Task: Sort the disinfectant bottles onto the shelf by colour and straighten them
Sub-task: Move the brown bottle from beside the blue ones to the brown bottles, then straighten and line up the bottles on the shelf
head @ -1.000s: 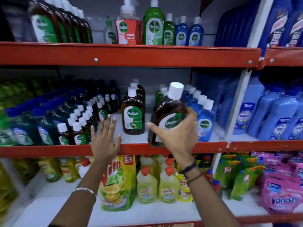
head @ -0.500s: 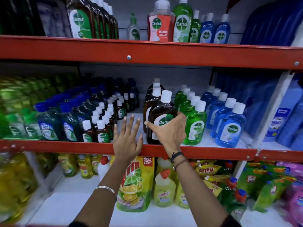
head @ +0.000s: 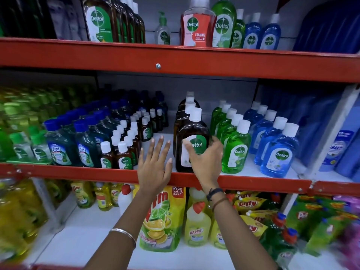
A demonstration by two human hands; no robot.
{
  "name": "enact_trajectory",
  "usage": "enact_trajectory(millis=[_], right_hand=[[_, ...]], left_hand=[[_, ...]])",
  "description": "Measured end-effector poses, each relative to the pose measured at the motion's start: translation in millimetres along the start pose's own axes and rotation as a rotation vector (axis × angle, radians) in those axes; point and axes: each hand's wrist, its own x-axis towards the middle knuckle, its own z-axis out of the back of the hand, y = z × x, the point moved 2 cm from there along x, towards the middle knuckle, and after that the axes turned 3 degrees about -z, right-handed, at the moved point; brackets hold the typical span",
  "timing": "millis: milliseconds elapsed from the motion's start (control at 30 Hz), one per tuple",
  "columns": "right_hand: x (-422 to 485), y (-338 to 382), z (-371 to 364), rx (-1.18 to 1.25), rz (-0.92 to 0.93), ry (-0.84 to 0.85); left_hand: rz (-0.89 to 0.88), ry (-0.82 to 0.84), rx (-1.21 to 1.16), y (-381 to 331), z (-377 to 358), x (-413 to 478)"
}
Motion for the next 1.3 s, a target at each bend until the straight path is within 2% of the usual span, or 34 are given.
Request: enact_trajectory(millis=[100,200,300,767,1300], right_hand=[[1.4,-14.6,8.7,0.442,-0.233,0.238],[2.5,-20.9,21.7,0.688,-0.393,0.423],[5.5,-22.7,29.2,0.79,-0.438,0.486],[6.5,-25.3,31.7,0.87,-0.472,0.498],[1.8,-25.5,25.0,0.836,-0.413,0.476]], left_hand=[[0.104,0.011,-0.469,-11.7,11.2,6.2],[0.299,0.068,-1.009,-33.9,21.2,10.9],[0.434,0.061,-1.197,-55.4,22.6,8.1],[0.606,0.046,-1.329,-63.5,28.0,15.7],[0.606,0.145,-1.195,-45.6,27.9,22.1]])
